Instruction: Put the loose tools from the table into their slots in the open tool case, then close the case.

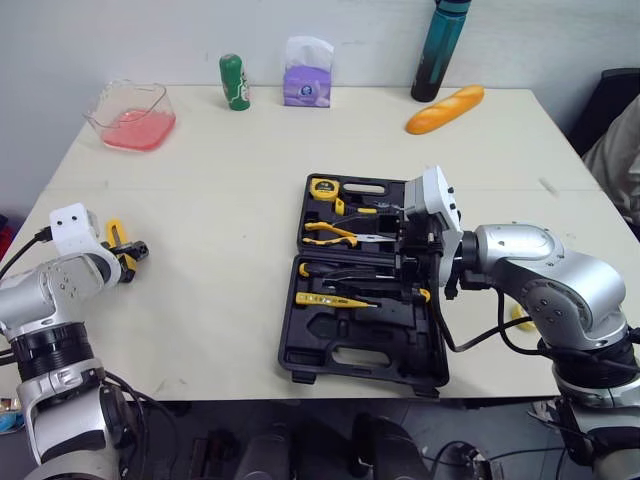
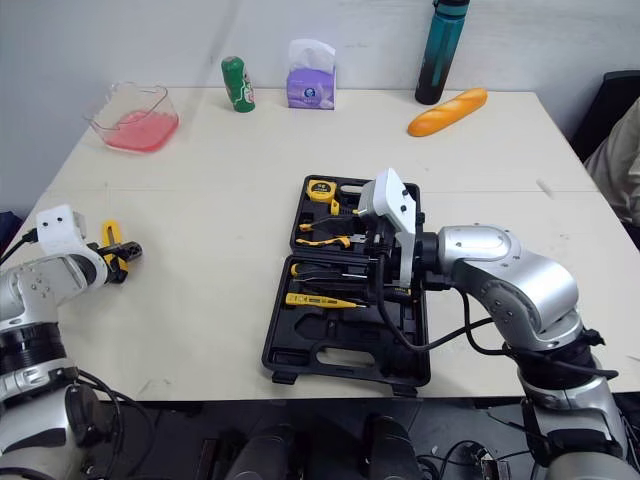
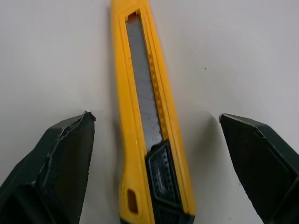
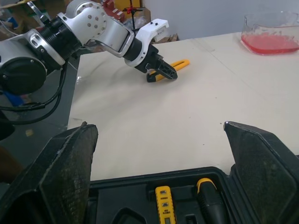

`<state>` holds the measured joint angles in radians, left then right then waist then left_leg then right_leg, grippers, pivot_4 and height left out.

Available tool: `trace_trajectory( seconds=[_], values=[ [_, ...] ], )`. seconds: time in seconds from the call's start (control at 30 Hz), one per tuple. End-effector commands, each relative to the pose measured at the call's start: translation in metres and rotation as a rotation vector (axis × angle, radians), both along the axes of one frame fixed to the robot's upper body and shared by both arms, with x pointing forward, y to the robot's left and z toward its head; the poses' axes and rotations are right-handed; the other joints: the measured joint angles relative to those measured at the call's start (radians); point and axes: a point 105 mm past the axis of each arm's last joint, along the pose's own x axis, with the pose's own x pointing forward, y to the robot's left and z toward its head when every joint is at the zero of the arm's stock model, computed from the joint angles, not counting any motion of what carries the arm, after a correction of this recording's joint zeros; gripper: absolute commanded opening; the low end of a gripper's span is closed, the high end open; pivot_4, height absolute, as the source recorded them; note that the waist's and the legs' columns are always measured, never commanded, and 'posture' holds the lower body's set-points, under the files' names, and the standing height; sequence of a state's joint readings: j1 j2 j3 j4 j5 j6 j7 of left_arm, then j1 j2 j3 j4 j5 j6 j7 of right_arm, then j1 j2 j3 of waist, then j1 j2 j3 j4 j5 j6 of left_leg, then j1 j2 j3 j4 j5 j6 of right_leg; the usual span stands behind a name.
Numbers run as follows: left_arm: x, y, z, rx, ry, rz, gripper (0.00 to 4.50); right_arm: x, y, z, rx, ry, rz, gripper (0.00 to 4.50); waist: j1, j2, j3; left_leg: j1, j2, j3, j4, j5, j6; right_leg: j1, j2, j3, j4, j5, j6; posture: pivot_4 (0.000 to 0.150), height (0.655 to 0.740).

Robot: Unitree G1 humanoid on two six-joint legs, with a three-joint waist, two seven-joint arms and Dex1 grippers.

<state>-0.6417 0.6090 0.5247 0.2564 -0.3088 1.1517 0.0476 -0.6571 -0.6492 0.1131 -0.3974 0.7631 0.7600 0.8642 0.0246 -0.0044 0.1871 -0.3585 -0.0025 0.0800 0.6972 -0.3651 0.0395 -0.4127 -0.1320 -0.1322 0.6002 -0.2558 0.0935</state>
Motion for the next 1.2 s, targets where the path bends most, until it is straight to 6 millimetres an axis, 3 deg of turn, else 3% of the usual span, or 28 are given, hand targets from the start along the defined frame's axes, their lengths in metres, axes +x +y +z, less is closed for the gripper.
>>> trace_trajectory(
  seconds=[0.03, 0.23, 0.4, 0.5, 0.6, 0.73, 0.8, 0.93, 1.0, 1.1, 1.2],
  values=[
    [0.002, 0.0, -0.006, -0.036, 0.009, 0.019, 3.92, 0.0, 0.0, 0.014, 0.022, -0.066, 0.005, 4.5, -0.001, 0.0, 0.0, 0.0, 0.0, 0.0, 0.0, 0.0, 0.0, 0.0, 0.0, 0.0, 0.0, 0.0, 0.0, 0.15, 0.7348],
    [0.002, -0.002, -0.01, -0.044, 0.013, 0.025, 1.27, 0.003, -0.003, 0.021, 0.036, -0.085, -0.024, 4.5, 0.002, 0.0, 0.0, 0.0, -0.001, 0.0, 0.0, 0.0, 0.0, 0.0, -0.001, 0.0, 0.0, 0.0, 0.0, 0.15, 0.7348],
    [0.001, 0.003, -0.008, -0.013, 0.016, -0.003, 1.24, 0.002, -0.005, 0.02, 0.026, -0.088, -0.032, 4.5, 0.001, 0.0, 0.0, 0.0, 0.0, 0.0, 0.0, 0.0, 0.0, 0.0, -0.002, 0.0, 0.001, 0.0, 0.0, 0.15, 0.7348],
    [0.0, -0.001, 0.003, 0.051, 0.02, -0.168, 1.24, 0.001, -0.007, 0.018, 0.02, -0.087, -0.041, 4.5, -0.003, 0.0, 0.0, 0.0, 0.0, 0.0, 0.0, 0.0, -0.001, -0.001, -0.001, 0.0, 0.001, 0.0, 0.0, 0.15, 0.7348],
    [0.001, -0.041, 0.047, 0.187, -0.081, -0.574, 1.24, 0.0, -0.015, 0.013, -0.003, -0.076, -0.063, 4.5, -0.003, -0.001, 0.0, -0.001, 0.0, 0.0, -0.001, 0.0, -0.001, -0.002, -0.001, 0.0, 0.0, 0.0, 0.0, 0.15, 0.7348],
    [-0.014, -0.098, 0.069, 0.26, -0.092, -0.976, 1.24, -0.007, -0.035, -0.001, -0.062, -0.027, -0.103, 4.5, 0.001, -0.001, 0.001, -0.013, 0.0, -0.001, 0.001, 0.0, -0.001, -0.011, -0.002, -0.001, -0.001, 0.0, 0.0, 0.15, 0.7348],
    [-0.024, -0.14, 0.078, 0.264, -0.104, -1.206, 1.24, -0.02, -0.053, -0.015, -0.13, 0.032, -0.122, 4.5, 0.006, 0.0, 0.001, -0.014, -0.001, -0.001, 0.001, 0.0, -0.001, -0.011, -0.001, -0.001, -0.002, 0.0, 0.0, 0.15, 0.7348],
    [-0.05, -0.206, 0.076, 0.237, -0.056, -1.575, 1.24, -0.041, -0.081, -0.029, -0.218, 0.118, -0.177, 4.5, 0.004, 0.0, 0.001, -0.016, -0.001, 0.0, 0.001, 0.001, 0.001, -0.011, 0.002, -0.003, -0.005, 0.001, 0.001, 0.15, 0.7348],
    [-0.05, -0.233, 0.071, 0.248, -0.034, -1.659, 1.24, -0.047, -0.092, -0.033, -0.237, 0.144, -0.231, 4.5, 0.002, 0.0, 0.002, -0.015, -0.001, 0.002, 0.001, 0.001, 0.002, -0.011, 0.003, -0.003, -0.004, 0.001, 0.003, 0.15, 0.7348],
    [-0.047, -0.265, 0.062, 0.289, -0.007, -1.745, 1.24, -0.055, -0.103, -0.037, -0.254, 0.151, -0.291, 4.5, 0.001, -0.002, 0.003, -0.011, -0.001, 0.005, 0.001, 0.003, 0.004, -0.009, 0.003, -0.002, -0.001, 0.002, 0.004, 0.15, 0.7348],
    [-0.073, -0.295, 0.053, 0.257, 0.057, -1.972, 1.24, -0.066, -0.113, -0.048, -0.277, 0.193, -0.352, 4.5, -0.001, -0.002, 0.003, -0.009, -0.001, 0.008, 0.001, 0.003, 0.004, -0.009, 0.002, 0.003, 0.001, 0.003, 0.004, 0.15, 0.7348]
  ],
)
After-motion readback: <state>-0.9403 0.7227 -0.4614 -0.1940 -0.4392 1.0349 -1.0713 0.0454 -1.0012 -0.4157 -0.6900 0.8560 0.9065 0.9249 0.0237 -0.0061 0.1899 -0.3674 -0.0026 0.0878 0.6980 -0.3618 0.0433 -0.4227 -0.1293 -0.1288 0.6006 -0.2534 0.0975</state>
